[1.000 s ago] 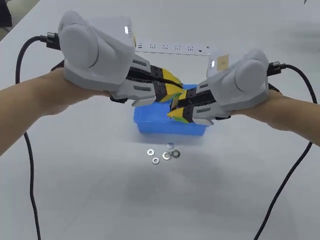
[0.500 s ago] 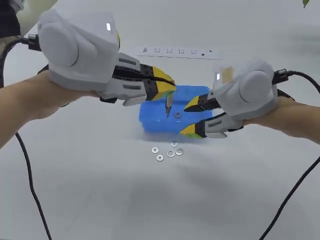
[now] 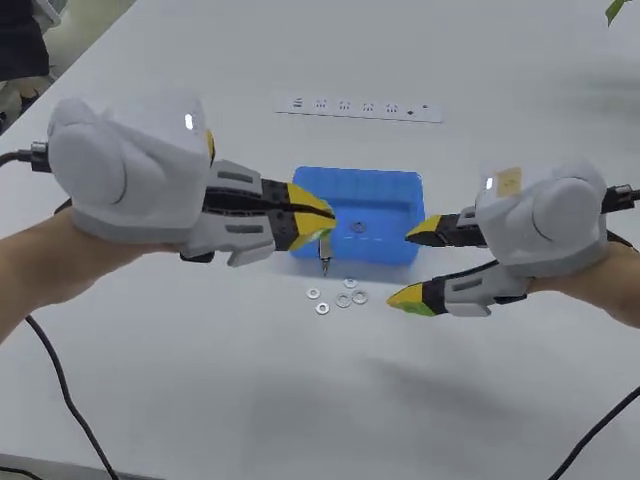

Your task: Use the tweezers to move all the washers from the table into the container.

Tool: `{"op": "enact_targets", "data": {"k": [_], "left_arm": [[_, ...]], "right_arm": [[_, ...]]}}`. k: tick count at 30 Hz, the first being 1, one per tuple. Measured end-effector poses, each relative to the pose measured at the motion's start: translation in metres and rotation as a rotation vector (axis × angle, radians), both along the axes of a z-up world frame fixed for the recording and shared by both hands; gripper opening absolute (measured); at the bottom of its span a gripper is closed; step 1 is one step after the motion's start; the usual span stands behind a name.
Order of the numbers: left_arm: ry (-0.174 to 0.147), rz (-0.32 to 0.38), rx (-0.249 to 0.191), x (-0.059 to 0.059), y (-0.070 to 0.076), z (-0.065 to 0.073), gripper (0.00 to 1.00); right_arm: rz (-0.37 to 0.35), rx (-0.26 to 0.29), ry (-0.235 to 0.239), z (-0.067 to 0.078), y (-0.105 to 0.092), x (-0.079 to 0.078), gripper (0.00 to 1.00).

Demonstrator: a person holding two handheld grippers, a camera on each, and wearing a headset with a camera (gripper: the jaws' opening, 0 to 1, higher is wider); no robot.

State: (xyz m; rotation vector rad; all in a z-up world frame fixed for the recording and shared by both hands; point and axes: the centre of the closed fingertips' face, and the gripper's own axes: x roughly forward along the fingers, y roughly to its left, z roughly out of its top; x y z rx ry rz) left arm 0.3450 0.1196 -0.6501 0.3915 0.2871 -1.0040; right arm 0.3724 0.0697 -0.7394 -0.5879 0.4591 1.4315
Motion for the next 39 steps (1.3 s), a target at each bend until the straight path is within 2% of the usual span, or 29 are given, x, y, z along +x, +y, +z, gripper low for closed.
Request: {"op": "enact_targets", "data": {"k": [5, 6, 8, 11, 18, 22, 25, 27, 31, 34, 39], "left_arm": [[0.026, 0.01, 0.003, -0.007, 0.0, -0.015, 0.05], [0.033, 0.014, -0.002, -0.008, 0.0, -0.017, 0.05], [0.039, 0.027, -0.02, -0.009, 0.0, -0.019, 0.05], [0.049, 0.037, -0.015, -0.01, 0.004, -0.027, 0.05], [0.061, 0.041, -0.037, -0.01, 0.003, -0.032, 0.05], [0.059, 0.036, -0.033, -0.008, 0.003, -0.036, 0.05], [0.06, 0.029, -0.049, -0.007, 0.001, -0.036, 0.05], [0.052, 0.022, -0.05, -0.007, 0.001, -0.036, 0.05], [0.058, 0.014, -0.046, -0.005, 0.002, -0.04, 0.05], [0.056, 0.013, -0.05, -0.003, 0.003, -0.039, 0.05], [0.051, 0.008, -0.057, 0.0, 0.004, -0.037, 0.05]], "right_arm": [[-0.035, -0.01, 0.018, -0.01, -0.01, -0.008, 0.6], [-0.055, -0.003, 0.034, -0.011, -0.012, -0.009, 0.61], [-0.075, 0.023, 0.104, -0.015, -0.013, -0.016, 0.62], [-0.08, -0.004, 0.079, -0.024, -0.02, -0.017, 0.66], [-0.112, -0.01, 0.094, -0.033, -0.026, -0.016, 0.74], [-0.116, 0.004, 0.1, -0.031, -0.022, -0.016, 0.78], [-0.118, 0.023, 0.108, -0.028, -0.017, -0.018, 0.82], [-0.112, 0.024, 0.107, -0.028, -0.015, -0.019, 0.85], [-0.095, 0.01, 0.113, -0.03, -0.013, -0.021, 0.87], [-0.096, 0.01, 0.125, -0.03, -0.012, -0.021, 0.92], [-0.076, 0.026, 0.148, -0.028, -0.007, -0.026, 0.98]]}}
